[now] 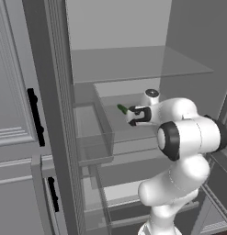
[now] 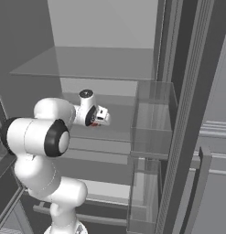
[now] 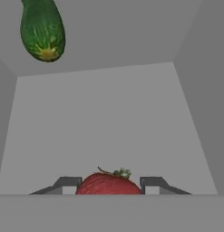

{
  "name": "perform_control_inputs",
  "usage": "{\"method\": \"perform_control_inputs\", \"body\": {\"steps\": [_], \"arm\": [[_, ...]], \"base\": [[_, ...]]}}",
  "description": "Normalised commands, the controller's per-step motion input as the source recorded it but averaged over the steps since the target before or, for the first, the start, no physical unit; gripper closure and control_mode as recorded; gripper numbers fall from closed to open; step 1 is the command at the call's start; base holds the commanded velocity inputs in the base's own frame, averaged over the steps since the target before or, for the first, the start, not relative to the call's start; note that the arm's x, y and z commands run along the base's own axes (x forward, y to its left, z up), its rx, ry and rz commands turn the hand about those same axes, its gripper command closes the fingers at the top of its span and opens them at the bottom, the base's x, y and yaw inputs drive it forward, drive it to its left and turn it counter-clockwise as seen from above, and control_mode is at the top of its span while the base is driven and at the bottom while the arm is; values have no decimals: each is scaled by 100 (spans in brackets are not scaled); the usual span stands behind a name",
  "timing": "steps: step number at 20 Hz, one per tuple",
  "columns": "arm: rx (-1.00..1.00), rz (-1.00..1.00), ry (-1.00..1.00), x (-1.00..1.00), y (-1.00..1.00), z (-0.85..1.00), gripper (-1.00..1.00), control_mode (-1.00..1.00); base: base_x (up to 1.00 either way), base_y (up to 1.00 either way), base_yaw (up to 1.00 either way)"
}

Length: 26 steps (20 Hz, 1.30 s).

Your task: Take the strawberry from the fridge and place it on top of the pancake, located on the dining counter.

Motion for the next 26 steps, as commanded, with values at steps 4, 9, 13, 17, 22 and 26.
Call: {"method": "perform_control_inputs", "body": {"steps": [4,9,13,17,22,26], "arm": [[0,-5,-1,-81,-5,4,100,-100],[0,-3,-3,-100,-1,46,100,-100],[0,0,-2,-99,0,75,100,-100],[0,0,0,-99,0,73,100,-100],[0,6,0,-100,20,68,100,-100],[0,6,0,-100,10,81,100,-100]], "base": [[0,0,0],[0,0,0],[0,0,0],[0,0,0],[0,0,0],[0,0,0]]}}
